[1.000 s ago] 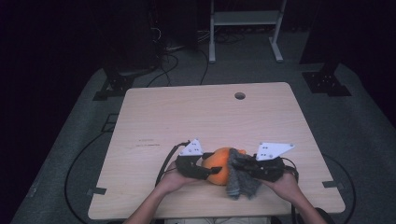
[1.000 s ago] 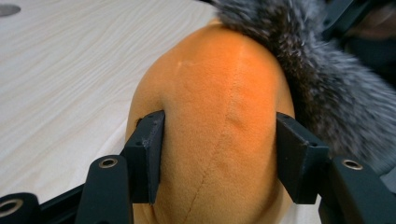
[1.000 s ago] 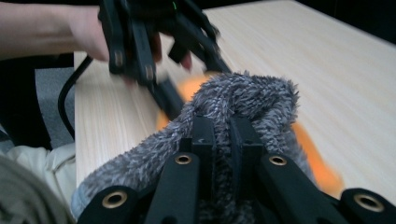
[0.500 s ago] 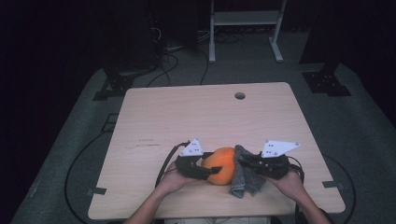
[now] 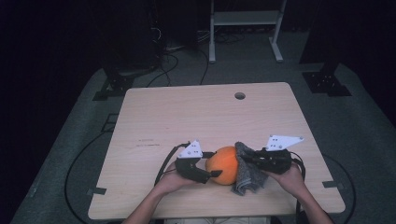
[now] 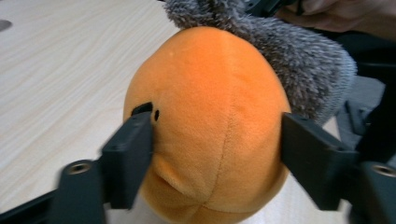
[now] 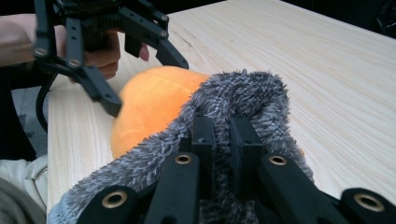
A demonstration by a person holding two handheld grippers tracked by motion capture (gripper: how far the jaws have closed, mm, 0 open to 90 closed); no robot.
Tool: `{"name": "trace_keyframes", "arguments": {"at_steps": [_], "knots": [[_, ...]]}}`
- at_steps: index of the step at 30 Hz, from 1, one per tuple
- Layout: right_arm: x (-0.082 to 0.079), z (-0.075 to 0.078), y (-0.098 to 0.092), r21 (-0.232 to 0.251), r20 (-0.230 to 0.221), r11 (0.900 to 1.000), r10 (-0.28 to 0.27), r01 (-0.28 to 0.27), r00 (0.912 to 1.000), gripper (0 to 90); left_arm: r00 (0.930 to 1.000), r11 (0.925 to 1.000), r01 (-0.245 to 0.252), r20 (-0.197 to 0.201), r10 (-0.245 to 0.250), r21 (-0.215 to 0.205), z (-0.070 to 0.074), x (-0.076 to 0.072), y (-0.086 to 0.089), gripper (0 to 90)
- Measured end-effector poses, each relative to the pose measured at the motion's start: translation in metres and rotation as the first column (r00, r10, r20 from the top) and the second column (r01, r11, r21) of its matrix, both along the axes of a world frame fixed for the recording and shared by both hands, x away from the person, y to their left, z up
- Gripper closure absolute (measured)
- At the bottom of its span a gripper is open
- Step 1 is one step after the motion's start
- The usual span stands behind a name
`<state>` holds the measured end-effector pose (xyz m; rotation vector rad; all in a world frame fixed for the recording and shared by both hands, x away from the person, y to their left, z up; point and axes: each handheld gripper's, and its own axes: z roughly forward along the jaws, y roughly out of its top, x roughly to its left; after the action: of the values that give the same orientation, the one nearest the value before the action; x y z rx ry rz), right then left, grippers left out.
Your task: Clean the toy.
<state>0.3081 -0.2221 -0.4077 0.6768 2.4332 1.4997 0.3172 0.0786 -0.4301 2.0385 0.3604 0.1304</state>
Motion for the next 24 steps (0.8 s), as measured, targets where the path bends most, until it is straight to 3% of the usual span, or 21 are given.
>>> {"name": "trace_keyframes", "arguments": {"at_steps": [3, 6, 9, 10, 14, 18, 21, 24], "knots": [[-0.008, 0.006, 0.008, -0.007, 0.027, 1.000, 0.025, -0.025, 0.9993, 81.7, 0.9994, 0.9999, -0.001, 0.034, 0.001, 0.016, 0.001, -0.004, -0.005, 40.0], [-0.014, 0.016, 0.028, 0.005, 0.053, 0.992, 0.126, -0.126, 0.9906, 81.8, 0.9978, 0.9993, 0.014, 0.064, -0.016, 0.034, 0.003, -0.007, -0.011, 42.5], [-0.016, 0.022, 0.050, -0.069, 0.070, 0.983, 0.177, -0.172, 0.9818, 81.9, 0.9945, 0.9973, 0.020, 0.101, -0.027, 0.071, 0.005, -0.012, -0.013, 44.0], [-0.013, 0.023, 0.054, -0.107, 0.085, 0.980, 0.178, -0.168, 0.9804, 82.0, 0.9953, 0.9978, 0.019, 0.093, -0.025, 0.063, 0.004, -0.011, -0.011, 44.3], [-0.004, 0.022, 0.043, -0.087, 0.059, 0.988, 0.135, -0.130, 0.9891, 81.9, 0.9988, 0.9996, 0.025, 0.042, -0.025, 0.012, 0.000, -0.005, -0.003, 43.4], [-0.005, 0.020, 0.029, -0.085, 0.063, 0.992, 0.099, -0.094, 0.9931, 81.8, 0.9998, 0.9993, 0.015, -0.012, -0.016, -0.034, -0.001, -0.002, -0.004, 30.7], [-0.007, 0.020, 0.022, -0.085, 0.066, 0.993, 0.084, -0.079, 0.9943, 81.8, 0.9999, 0.9998, 0.013, 0.007, -0.013, -0.017, 0.001, -0.004, -0.006, 32.2], [-0.015, 0.023, 0.021, -0.085, 0.062, 0.991, 0.112, -0.107, 0.9918, 81.9, 0.9983, 0.9997, 0.025, 0.052, -0.025, 0.005, 0.002, -0.009, -0.008, 43.4]]}}
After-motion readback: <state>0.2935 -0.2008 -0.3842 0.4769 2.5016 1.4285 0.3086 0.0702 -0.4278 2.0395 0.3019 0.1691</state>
